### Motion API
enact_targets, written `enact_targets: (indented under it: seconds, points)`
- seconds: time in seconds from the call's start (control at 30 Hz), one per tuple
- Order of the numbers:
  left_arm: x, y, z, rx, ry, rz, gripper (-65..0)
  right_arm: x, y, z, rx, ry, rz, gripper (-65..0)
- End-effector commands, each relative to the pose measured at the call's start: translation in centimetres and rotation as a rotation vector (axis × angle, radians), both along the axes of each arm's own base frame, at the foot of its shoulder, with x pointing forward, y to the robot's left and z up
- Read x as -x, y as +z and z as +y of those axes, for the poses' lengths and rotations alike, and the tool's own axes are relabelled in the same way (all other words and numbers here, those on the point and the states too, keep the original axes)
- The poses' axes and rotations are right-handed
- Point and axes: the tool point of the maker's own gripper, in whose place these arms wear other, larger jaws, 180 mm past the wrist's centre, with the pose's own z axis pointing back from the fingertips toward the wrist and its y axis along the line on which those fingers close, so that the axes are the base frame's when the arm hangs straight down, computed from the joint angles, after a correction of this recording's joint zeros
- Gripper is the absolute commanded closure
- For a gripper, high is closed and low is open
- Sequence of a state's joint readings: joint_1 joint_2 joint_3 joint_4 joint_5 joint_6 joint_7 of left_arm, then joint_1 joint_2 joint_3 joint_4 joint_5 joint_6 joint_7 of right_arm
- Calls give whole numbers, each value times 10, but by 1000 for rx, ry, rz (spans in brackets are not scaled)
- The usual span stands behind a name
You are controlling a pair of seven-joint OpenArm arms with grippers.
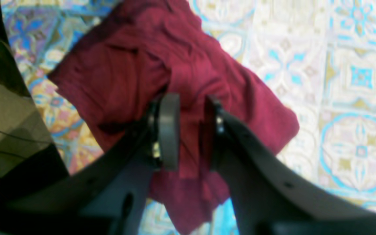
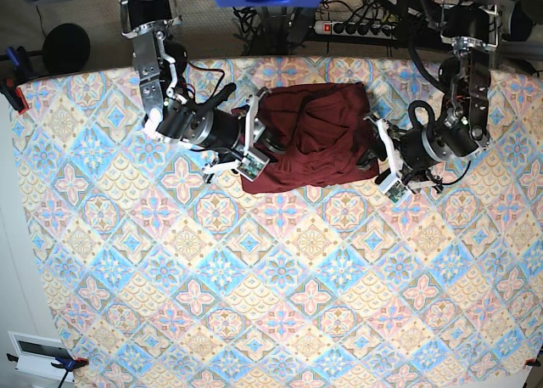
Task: Layout the t-shirt on the table in an organized manner, then fold the t-shirt properly
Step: 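Grasp opposite sides of the red shirt bundle with both grippers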
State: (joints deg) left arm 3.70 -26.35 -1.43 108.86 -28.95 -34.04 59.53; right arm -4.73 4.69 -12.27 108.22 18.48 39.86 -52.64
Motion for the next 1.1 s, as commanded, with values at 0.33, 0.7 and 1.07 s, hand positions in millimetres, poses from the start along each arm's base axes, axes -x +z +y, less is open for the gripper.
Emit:
enact_targets:
  seconds: [0.33, 0.7, 1.07]
  points:
    - [8, -8, -43, 15, -117, 9, -321, -5, 14, 4, -44, 4, -36, -130]
    - [9, -19, -51, 36, -118, 42, -304, -5, 15, 4, -45, 4, -37, -130]
    - [21, -55, -79, -102, -234, 15, -277, -6, 16, 4, -45, 5, -42, -130]
